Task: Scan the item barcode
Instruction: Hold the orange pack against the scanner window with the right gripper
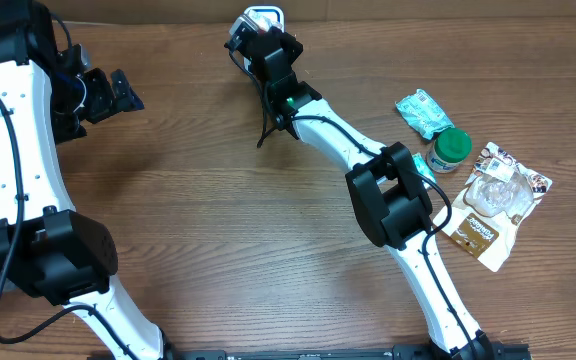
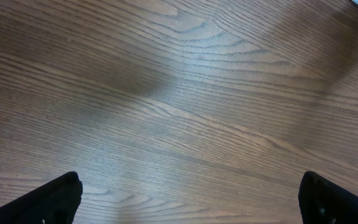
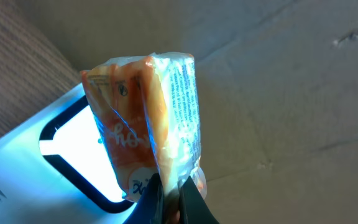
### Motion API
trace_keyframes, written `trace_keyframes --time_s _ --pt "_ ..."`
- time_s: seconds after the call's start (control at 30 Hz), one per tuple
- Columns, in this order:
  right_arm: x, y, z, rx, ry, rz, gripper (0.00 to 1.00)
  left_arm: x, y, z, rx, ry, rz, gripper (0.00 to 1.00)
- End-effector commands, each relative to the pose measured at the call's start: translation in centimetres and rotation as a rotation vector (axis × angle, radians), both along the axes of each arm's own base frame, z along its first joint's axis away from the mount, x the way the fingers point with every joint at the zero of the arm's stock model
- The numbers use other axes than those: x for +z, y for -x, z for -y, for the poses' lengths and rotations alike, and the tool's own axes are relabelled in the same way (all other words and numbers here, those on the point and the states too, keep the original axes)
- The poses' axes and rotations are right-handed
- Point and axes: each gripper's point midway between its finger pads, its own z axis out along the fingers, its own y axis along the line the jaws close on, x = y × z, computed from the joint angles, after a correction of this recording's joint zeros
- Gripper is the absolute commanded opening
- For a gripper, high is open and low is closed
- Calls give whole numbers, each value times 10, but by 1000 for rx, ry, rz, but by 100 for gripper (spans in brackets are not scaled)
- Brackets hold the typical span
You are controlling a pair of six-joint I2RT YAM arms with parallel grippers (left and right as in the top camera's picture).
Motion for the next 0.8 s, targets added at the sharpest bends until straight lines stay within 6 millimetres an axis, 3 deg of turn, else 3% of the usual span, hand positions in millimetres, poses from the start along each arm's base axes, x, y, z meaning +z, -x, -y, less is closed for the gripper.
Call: trace_keyframes --time_s 0.0,0.23,0.37,0.53,0.63,0.77 --pt "1 -1 4 6 89 9 4 9 -1 -2 10 -9 25 100" --pt "1 4 -6 32 132 11 4 9 -1 -2 10 -9 25 100" --pt "15 9 -13 31 125 30 4 9 -1 -2 10 -9 25 100" --pt "62 22 -21 8 33 69 4 9 -1 -2 10 -9 25 99" --pt "93 39 -26 14 -9 49 4 9 -1 -2 10 -9 25 99" --pt "118 70 -27 12 -94 -46 4 9 -1 -2 10 -9 25 100"
